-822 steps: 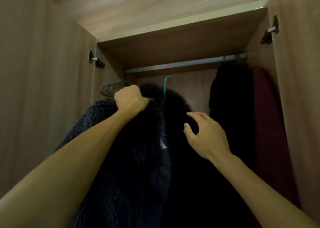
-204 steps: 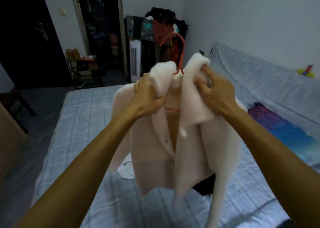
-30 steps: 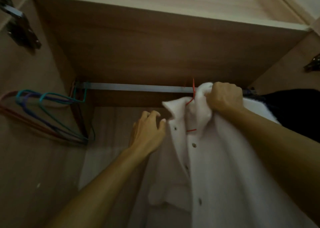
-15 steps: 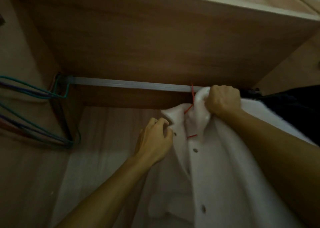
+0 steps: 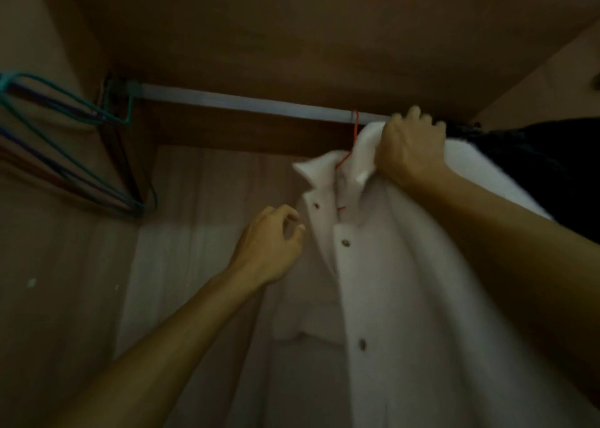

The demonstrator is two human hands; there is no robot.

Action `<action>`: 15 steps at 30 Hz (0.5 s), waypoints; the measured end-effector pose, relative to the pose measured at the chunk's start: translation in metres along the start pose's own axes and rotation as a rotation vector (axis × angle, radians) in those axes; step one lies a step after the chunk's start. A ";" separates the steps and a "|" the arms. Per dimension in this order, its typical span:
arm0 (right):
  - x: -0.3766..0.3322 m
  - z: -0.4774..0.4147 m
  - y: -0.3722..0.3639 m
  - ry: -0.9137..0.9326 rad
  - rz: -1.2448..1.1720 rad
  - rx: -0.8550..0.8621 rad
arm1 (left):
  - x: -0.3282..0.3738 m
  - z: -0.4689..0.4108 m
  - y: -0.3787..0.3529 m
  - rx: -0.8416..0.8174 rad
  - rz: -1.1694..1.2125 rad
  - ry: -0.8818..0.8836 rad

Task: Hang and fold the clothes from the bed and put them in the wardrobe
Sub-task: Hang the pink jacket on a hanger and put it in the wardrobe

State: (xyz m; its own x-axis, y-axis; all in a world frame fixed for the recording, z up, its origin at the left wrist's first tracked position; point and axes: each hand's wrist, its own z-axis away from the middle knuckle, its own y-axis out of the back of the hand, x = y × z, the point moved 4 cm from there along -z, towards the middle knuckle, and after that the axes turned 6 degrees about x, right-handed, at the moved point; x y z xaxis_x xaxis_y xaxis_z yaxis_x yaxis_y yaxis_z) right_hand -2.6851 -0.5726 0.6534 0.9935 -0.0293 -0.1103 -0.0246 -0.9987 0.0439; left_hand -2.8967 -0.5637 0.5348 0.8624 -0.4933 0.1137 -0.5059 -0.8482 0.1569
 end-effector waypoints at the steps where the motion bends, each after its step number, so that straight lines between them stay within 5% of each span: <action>1: -0.004 0.006 0.009 0.032 -0.006 0.038 | -0.004 0.005 0.003 0.003 0.021 0.028; 8: -0.050 0.076 0.038 0.307 -0.107 0.020 | -0.026 0.055 0.025 0.000 0.160 0.244; 15: -0.082 0.166 0.050 0.421 -0.327 -0.168 | -0.043 0.118 0.034 -0.110 0.013 0.228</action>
State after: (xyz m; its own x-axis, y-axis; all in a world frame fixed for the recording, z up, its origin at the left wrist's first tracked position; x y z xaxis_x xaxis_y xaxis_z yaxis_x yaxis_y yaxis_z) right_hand -2.7865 -0.6265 0.4997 0.9059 0.3344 0.2600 0.2764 -0.9318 0.2354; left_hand -2.9489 -0.5938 0.4194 0.8353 -0.4372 0.3332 -0.5269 -0.8098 0.2582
